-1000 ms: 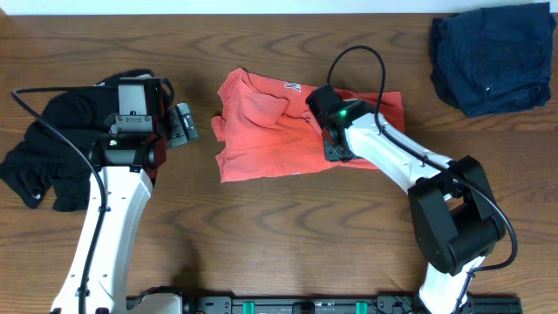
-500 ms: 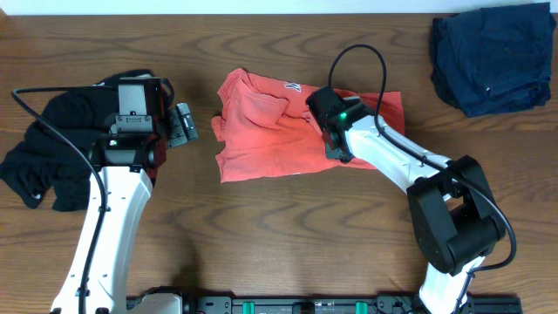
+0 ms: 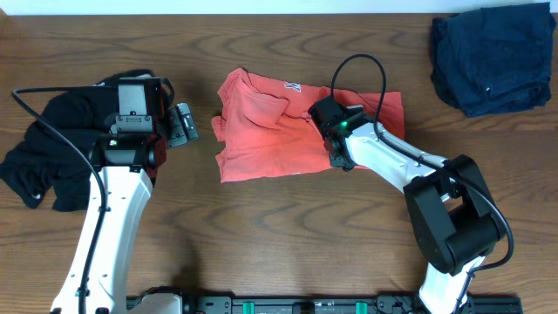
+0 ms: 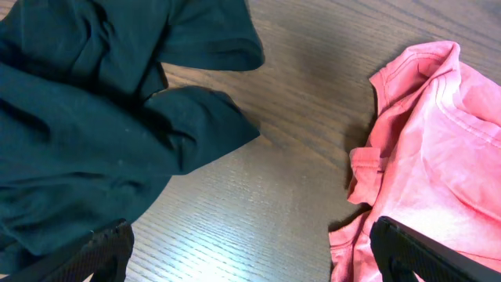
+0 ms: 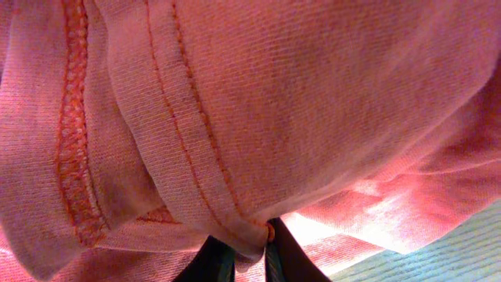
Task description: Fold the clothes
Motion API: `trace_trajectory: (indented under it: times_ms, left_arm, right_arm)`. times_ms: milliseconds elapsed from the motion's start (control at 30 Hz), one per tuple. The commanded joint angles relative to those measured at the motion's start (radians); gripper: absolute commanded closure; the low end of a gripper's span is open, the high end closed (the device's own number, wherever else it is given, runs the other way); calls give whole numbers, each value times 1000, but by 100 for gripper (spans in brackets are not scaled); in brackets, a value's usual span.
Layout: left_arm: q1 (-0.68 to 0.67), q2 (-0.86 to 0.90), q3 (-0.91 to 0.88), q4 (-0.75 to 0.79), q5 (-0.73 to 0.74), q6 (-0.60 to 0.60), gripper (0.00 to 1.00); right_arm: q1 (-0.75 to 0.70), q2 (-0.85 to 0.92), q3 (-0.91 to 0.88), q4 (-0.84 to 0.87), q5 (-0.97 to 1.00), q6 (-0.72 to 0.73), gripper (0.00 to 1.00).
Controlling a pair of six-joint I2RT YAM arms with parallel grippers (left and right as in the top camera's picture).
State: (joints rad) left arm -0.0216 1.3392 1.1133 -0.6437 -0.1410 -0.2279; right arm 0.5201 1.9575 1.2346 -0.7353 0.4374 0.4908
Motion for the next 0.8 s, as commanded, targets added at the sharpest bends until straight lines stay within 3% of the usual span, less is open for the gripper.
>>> trace_trajectory:
  times_ms: [0,67,267,467,767]
  left_arm:
    - [3,8,3,0,-8,17,2]
    - [3,8,3,0,-8,17,2]
    - [3,8,3,0,-8,17,2]
    - [3,8,3,0,-8,17,2]
    - [3,8,3,1,-8,17,2]
  right_arm:
    - [-8,-24,19,2,30,-2,92]
    - [-8,-36,22,2,27,-9,99]
    - [-5,-117,29,-17,-45,-61,99]
    - [-1,-243,31,-26,-254,-112,99]
    - [61,-254,31,-160,-362,-111,99]
